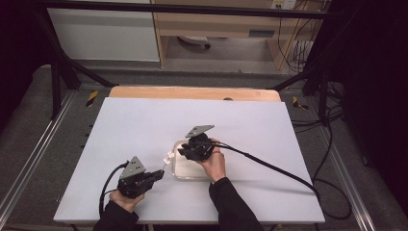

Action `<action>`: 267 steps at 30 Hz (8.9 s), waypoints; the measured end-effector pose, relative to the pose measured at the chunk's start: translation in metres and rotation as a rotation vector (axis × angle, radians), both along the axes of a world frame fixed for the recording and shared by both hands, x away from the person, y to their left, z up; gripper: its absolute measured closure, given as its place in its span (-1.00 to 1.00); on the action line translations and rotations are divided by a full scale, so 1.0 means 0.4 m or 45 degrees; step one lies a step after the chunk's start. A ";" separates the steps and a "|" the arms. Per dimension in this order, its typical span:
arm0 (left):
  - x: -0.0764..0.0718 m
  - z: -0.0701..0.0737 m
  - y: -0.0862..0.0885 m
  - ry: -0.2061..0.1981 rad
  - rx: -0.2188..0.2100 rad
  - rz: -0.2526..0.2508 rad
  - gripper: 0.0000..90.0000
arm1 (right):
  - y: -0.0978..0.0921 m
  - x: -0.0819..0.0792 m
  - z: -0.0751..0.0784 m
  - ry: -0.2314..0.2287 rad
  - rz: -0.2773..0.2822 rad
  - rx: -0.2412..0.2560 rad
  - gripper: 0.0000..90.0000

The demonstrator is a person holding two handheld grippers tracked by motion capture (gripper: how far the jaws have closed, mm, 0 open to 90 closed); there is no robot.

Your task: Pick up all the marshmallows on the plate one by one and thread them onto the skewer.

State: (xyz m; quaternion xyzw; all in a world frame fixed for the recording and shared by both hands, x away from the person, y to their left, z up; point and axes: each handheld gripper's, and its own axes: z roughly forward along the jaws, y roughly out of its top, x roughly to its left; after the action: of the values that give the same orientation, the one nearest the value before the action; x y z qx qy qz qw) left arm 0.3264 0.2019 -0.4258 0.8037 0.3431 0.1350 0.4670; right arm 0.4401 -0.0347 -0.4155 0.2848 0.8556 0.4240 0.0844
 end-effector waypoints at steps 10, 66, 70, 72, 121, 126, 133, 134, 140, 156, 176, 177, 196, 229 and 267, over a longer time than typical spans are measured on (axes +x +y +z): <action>-0.001 -0.001 -0.003 0.003 0.004 -0.007 0.96 | -0.044 -0.026 0.037 -0.012 0.009 0.068 0.62; -0.013 -0.005 -0.035 -0.023 0.050 -0.075 0.96 | -0.172 -0.077 0.177 0.021 0.066 0.454 0.66; -0.013 -0.005 -0.037 -0.025 0.049 -0.078 0.96 | -0.168 -0.074 0.176 0.037 0.076 0.470 0.66; -0.013 -0.005 -0.036 -0.025 0.053 -0.081 0.96 | -0.166 -0.072 0.175 0.044 0.080 0.473 0.65; -0.020 -0.009 -0.045 -0.062 0.019 -0.081 0.97 | -0.118 -0.074 0.113 0.190 0.143 0.599 0.76; -0.021 -0.010 -0.048 -0.065 0.044 -0.082 0.97 | -0.115 -0.079 0.109 0.183 0.143 0.579 0.77; -0.023 -0.009 -0.050 -0.074 0.055 -0.080 0.97 | -0.113 -0.085 0.108 0.179 0.154 0.572 0.79; -0.023 -0.009 -0.051 -0.071 0.061 -0.081 0.97 | -0.112 -0.086 0.106 0.174 0.153 0.569 0.79; -0.022 -0.011 -0.054 -0.075 0.074 -0.086 0.97 | -0.107 -0.091 0.099 0.169 0.168 0.574 0.80; -0.031 -0.005 -0.056 -0.067 0.109 -0.056 0.98 | -0.105 -0.097 0.096 0.192 0.183 0.557 0.82; -0.032 -0.008 -0.067 -0.069 0.150 -0.069 0.98 | -0.100 -0.100 0.086 0.220 0.206 0.552 0.83; -0.032 -0.008 -0.066 -0.073 0.151 -0.065 0.98 | -0.100 -0.101 0.085 0.218 0.210 0.552 0.83; -0.021 -0.008 -0.056 -0.040 0.048 -0.055 0.98 | -0.128 -0.103 0.086 0.088 0.135 0.589 -0.03; -0.033 -0.014 -0.079 -0.057 0.142 -0.052 0.98 | -0.112 -0.108 0.056 0.152 0.145 0.649 0.83; 0.004 0.001 -0.061 -0.003 0.021 -0.048 0.98 | -0.271 -0.113 0.023 0.000 -0.046 0.361 -0.88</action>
State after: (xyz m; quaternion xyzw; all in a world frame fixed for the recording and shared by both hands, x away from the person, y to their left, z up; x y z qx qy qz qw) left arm 0.3278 0.1774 -0.4254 0.8136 0.3264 0.1299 0.4633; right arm 0.3950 -0.1432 -0.4063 0.3091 0.7819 0.5390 0.0508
